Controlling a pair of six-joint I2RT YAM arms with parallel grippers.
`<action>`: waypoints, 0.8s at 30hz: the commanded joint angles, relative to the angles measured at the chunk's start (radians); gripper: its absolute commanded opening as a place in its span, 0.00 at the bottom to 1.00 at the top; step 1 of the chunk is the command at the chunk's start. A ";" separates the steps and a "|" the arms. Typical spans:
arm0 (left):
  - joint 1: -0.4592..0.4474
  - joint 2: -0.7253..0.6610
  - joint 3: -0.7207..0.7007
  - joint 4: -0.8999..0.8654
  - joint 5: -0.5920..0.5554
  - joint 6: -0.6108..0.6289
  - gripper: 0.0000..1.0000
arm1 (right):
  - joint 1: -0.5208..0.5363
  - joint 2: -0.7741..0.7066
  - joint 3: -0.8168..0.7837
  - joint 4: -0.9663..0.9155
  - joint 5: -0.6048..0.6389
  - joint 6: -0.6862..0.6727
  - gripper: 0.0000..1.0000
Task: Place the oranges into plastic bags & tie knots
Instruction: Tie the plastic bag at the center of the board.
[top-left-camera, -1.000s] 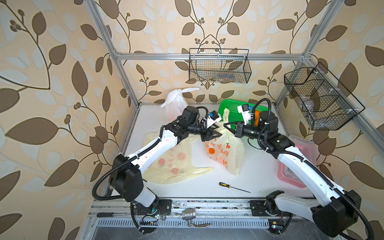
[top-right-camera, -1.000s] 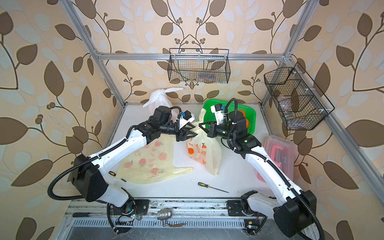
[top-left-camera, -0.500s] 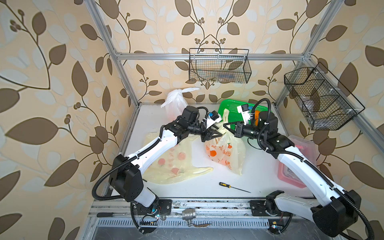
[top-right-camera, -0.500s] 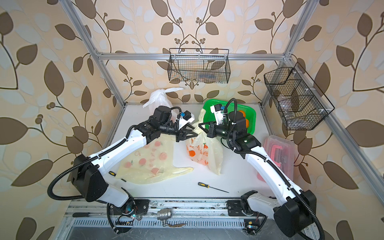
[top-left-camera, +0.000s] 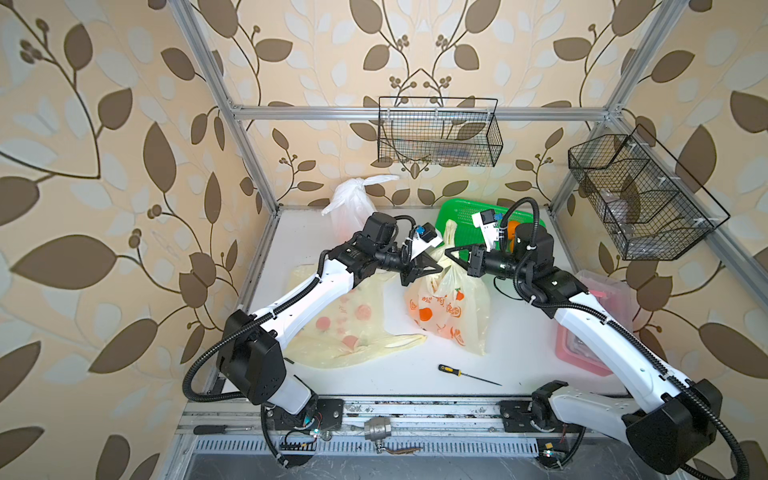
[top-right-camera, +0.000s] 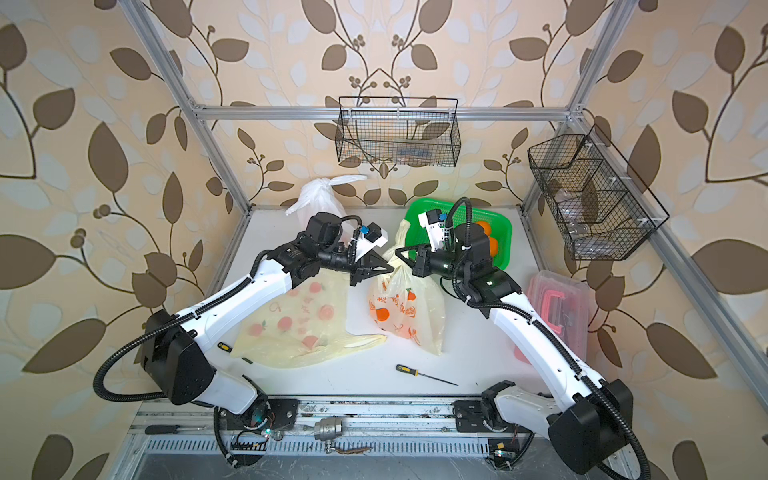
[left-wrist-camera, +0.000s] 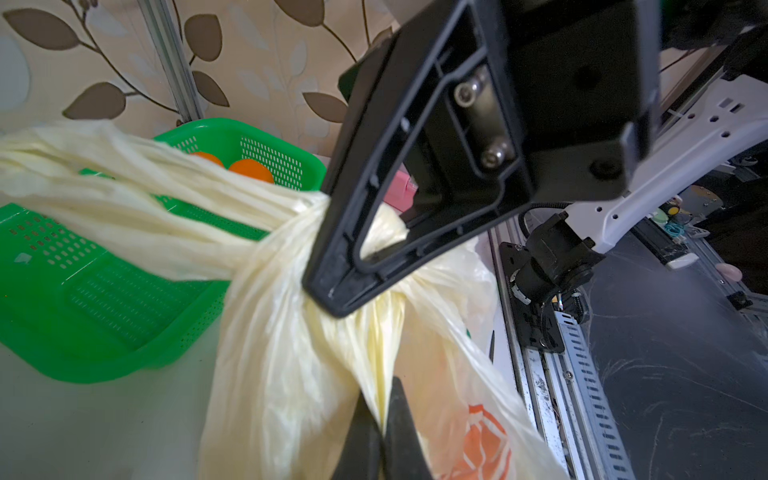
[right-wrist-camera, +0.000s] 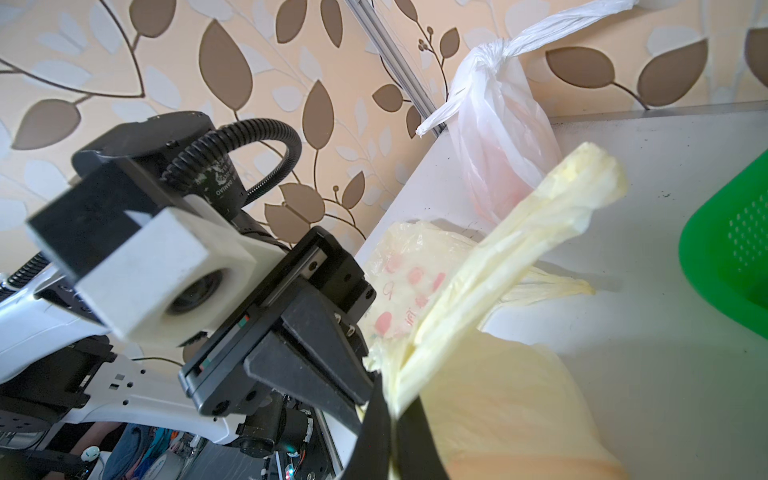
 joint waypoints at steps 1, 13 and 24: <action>0.002 -0.059 0.003 -0.011 0.016 0.024 0.00 | -0.004 -0.011 0.035 0.003 0.068 -0.034 0.00; 0.002 -0.059 -0.052 0.097 -0.064 -0.005 0.00 | -0.016 0.011 0.034 0.033 0.105 0.183 0.84; 0.002 -0.099 -0.059 0.093 -0.040 0.024 0.00 | -0.053 0.136 0.126 0.066 0.012 0.341 0.81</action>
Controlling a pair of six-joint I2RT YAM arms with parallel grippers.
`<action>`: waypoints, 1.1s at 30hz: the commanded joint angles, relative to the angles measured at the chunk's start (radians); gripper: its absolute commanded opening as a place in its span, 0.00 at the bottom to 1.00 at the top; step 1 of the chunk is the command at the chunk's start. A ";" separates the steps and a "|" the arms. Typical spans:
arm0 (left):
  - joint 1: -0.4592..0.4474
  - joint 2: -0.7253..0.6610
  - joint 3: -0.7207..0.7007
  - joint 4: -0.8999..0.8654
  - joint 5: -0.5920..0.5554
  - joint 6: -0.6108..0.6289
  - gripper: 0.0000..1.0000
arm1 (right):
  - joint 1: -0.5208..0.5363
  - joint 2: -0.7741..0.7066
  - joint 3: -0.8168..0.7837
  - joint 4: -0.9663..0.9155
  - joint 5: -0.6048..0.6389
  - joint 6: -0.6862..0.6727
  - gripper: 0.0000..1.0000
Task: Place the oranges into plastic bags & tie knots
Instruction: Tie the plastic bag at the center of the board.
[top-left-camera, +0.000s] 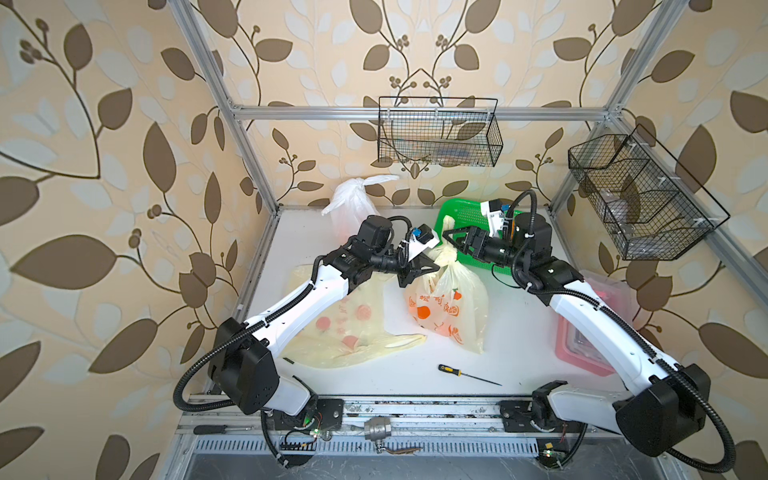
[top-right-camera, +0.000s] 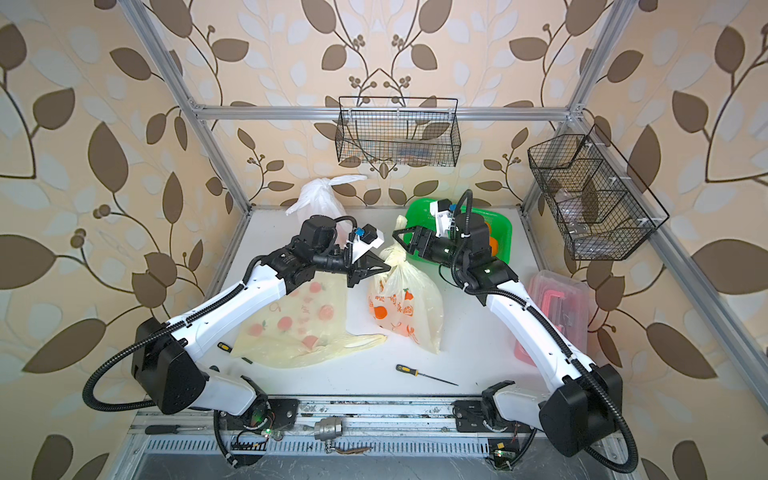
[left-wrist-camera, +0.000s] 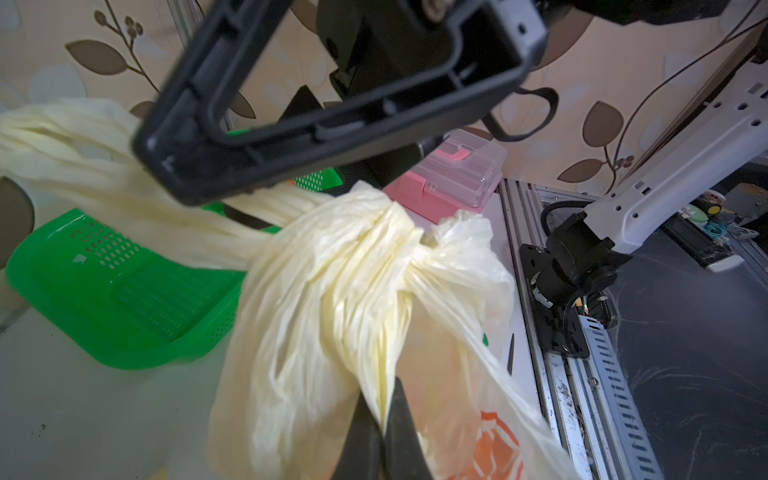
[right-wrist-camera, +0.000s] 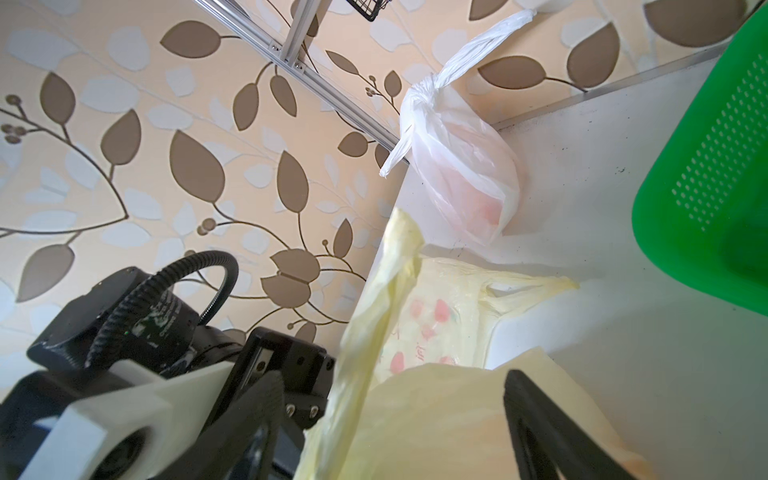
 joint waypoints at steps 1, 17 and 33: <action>0.002 -0.042 -0.002 0.034 0.021 0.026 0.00 | 0.000 0.042 0.055 0.054 -0.059 0.071 0.79; 0.001 -0.211 -0.117 0.119 -0.168 -0.121 0.00 | 0.051 0.000 0.138 -0.249 0.402 -0.253 0.00; 0.002 -0.196 -0.188 0.146 -0.073 -0.176 0.00 | 0.069 -0.066 0.076 -0.200 0.307 -0.390 0.00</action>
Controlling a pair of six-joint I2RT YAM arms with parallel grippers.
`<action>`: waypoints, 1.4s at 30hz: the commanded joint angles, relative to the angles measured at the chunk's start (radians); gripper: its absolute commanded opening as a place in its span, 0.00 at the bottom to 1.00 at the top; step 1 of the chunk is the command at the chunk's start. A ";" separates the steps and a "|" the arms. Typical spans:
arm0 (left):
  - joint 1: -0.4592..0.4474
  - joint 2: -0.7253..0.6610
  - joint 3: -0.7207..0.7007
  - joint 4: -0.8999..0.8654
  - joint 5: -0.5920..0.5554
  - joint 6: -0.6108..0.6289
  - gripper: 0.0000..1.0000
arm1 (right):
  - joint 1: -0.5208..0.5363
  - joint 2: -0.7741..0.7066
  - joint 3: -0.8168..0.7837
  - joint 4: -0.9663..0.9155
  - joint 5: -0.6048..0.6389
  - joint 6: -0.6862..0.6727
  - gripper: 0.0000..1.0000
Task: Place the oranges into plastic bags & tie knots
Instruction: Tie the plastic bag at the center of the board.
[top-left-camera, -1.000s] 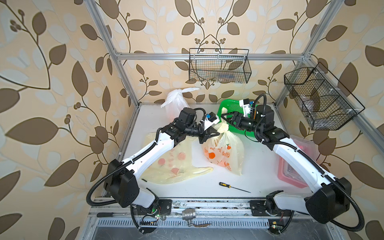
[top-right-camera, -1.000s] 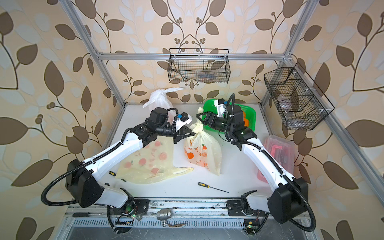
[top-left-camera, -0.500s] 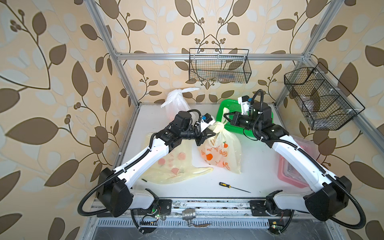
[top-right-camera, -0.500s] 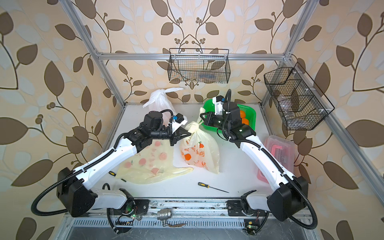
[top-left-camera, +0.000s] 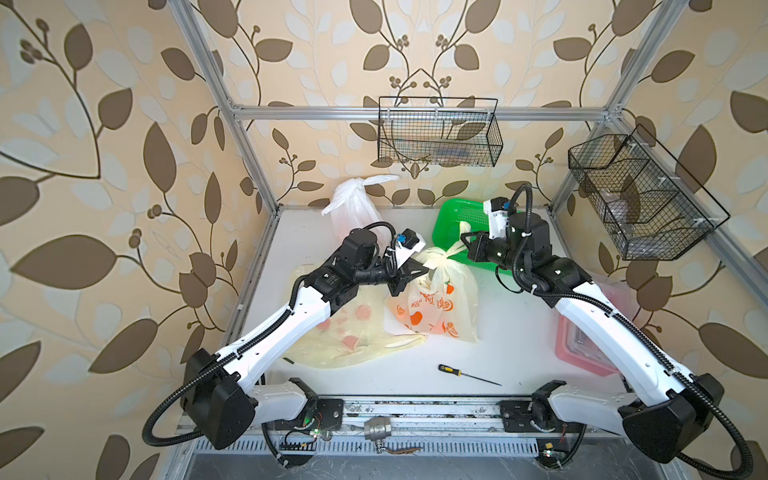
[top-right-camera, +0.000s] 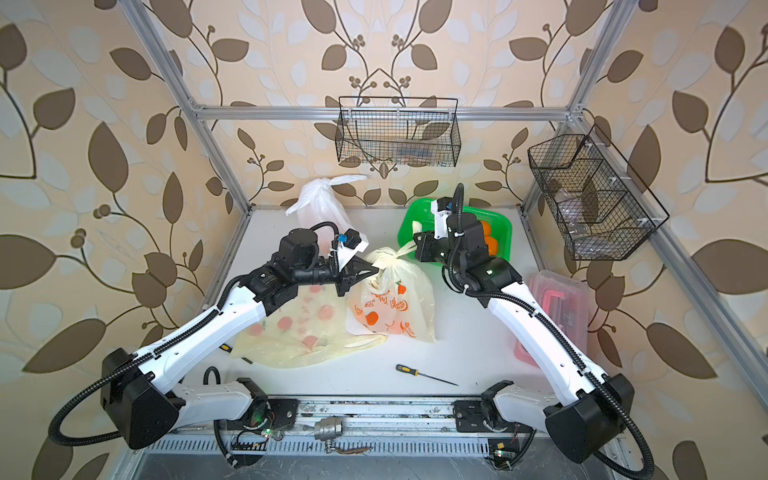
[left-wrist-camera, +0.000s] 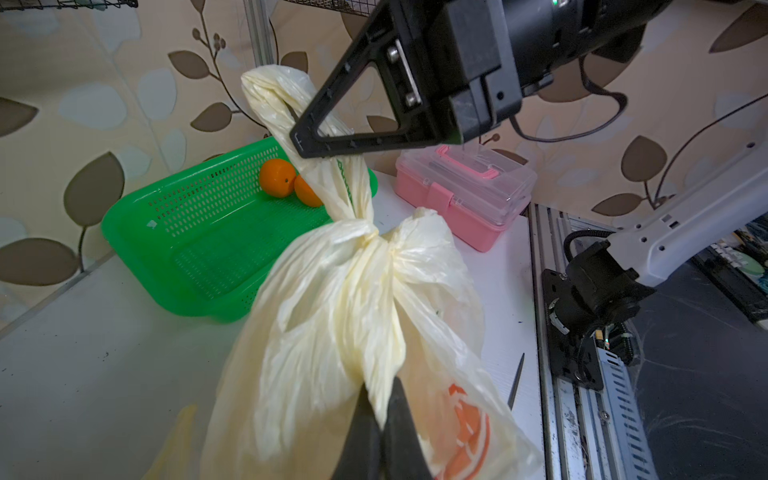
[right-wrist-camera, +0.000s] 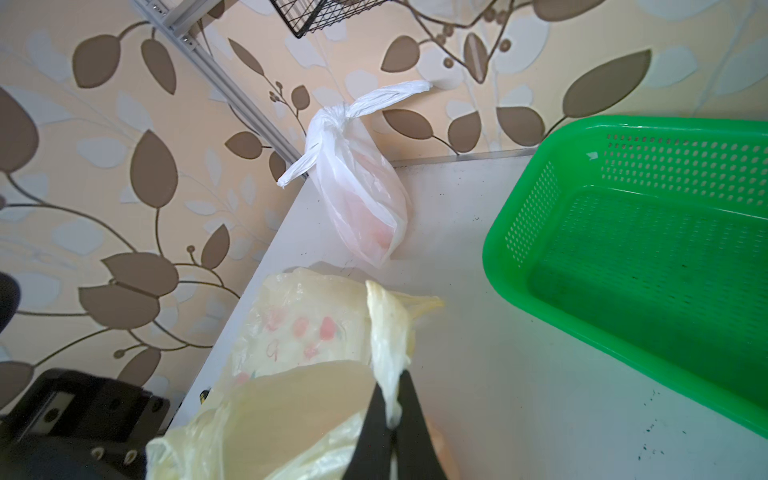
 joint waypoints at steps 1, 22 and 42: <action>0.003 0.004 -0.014 0.071 0.063 -0.023 0.00 | -0.019 -0.016 -0.023 0.068 -0.134 -0.053 0.01; 0.003 0.066 0.023 0.100 0.060 0.011 0.00 | -0.023 0.059 -0.012 0.023 -0.585 -0.027 0.68; 0.003 -0.080 -0.071 0.117 0.045 -0.045 0.44 | 0.002 0.032 -0.021 0.085 -0.535 -0.022 0.00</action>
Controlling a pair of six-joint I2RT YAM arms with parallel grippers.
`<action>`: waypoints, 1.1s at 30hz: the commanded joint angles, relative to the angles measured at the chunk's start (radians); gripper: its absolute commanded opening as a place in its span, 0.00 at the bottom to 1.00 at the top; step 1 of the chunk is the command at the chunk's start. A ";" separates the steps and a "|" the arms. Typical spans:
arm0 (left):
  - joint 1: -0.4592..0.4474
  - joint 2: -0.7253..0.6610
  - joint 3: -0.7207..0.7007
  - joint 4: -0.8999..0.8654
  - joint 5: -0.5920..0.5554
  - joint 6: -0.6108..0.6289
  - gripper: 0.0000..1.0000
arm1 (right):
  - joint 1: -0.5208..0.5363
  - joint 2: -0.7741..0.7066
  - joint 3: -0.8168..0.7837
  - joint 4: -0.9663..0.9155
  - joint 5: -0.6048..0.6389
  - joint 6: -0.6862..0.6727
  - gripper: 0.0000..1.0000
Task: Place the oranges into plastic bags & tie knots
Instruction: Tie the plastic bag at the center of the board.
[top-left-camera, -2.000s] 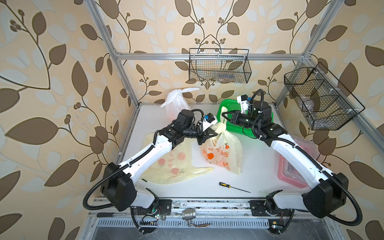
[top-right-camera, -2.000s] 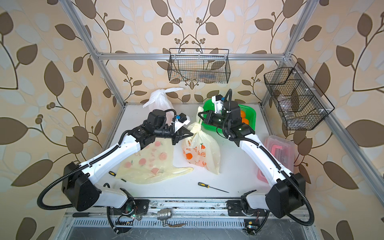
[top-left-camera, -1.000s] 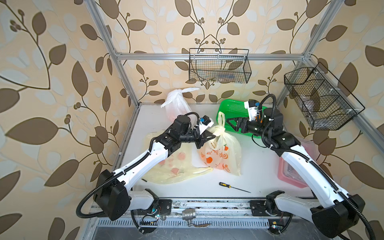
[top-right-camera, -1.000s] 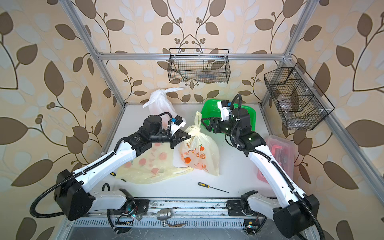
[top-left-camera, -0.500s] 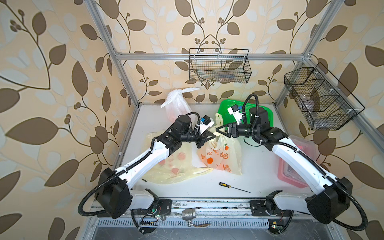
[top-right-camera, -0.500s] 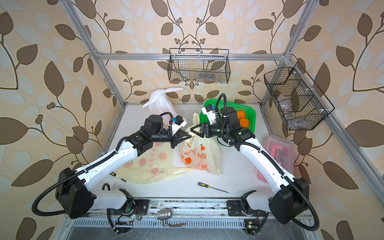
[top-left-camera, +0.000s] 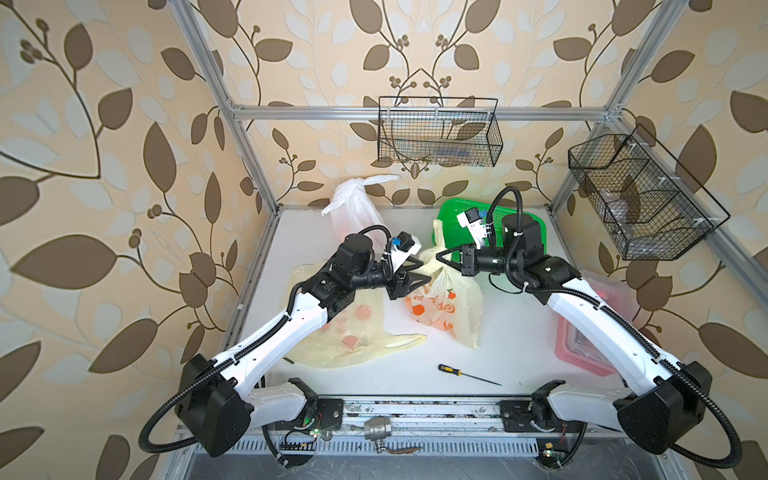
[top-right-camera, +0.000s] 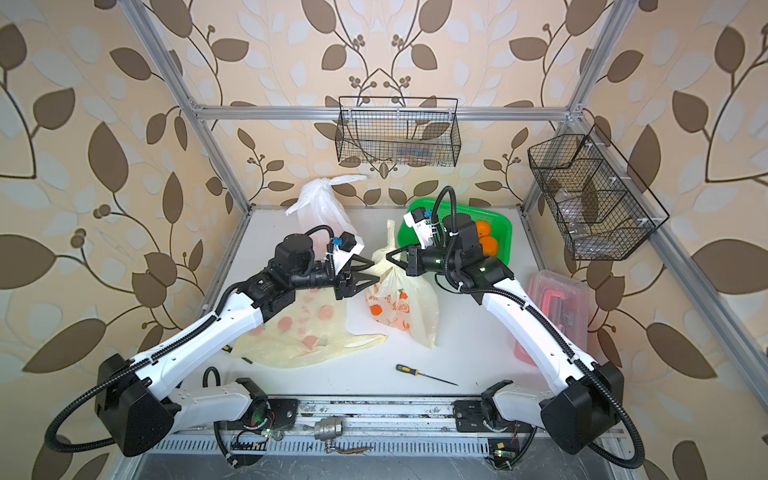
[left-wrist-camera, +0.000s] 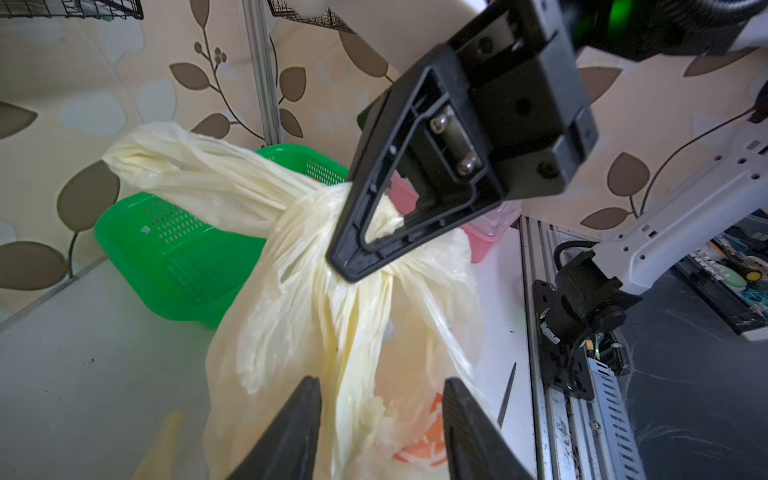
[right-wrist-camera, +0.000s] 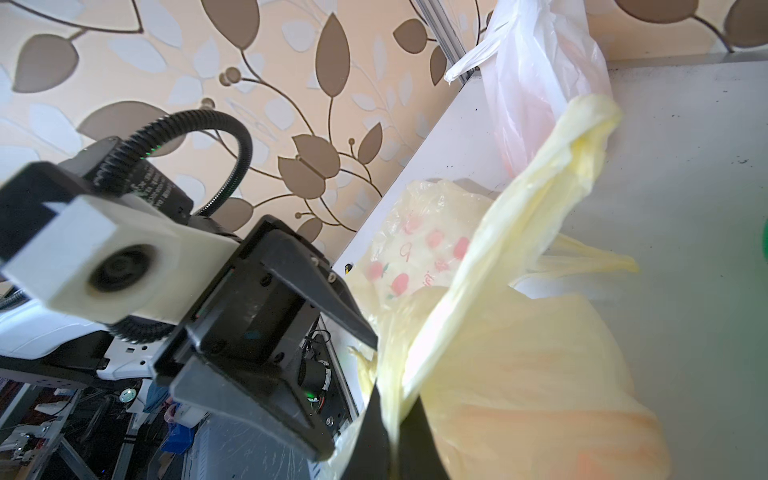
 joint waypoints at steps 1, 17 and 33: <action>0.003 -0.022 0.000 0.026 0.044 -0.002 0.40 | 0.003 -0.015 0.008 0.036 0.006 -0.005 0.00; 0.001 -0.018 -0.005 0.006 0.041 0.000 0.40 | 0.002 -0.021 -0.001 0.037 0.016 -0.006 0.00; 0.002 0.027 -0.011 0.040 0.085 -0.026 0.32 | 0.005 -0.024 -0.006 0.046 0.010 0.007 0.00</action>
